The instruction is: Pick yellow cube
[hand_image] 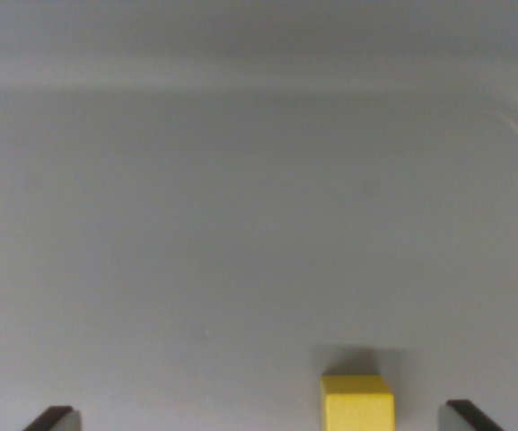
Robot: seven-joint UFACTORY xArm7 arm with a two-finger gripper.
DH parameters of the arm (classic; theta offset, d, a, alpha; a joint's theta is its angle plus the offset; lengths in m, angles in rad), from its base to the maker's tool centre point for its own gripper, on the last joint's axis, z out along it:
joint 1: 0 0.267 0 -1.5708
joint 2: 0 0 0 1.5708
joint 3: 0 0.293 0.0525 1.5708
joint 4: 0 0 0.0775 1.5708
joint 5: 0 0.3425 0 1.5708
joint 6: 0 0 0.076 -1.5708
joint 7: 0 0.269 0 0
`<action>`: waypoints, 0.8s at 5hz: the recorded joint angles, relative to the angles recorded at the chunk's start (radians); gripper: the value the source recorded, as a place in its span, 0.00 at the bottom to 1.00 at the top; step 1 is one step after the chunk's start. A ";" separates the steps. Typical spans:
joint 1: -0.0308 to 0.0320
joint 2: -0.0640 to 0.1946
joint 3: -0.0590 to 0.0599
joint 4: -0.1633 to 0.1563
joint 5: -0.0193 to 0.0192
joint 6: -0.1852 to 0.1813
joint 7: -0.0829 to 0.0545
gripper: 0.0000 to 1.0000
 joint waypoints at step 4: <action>-0.0075 0.023 -0.013 -0.076 0.0081 -0.090 -0.029 0.00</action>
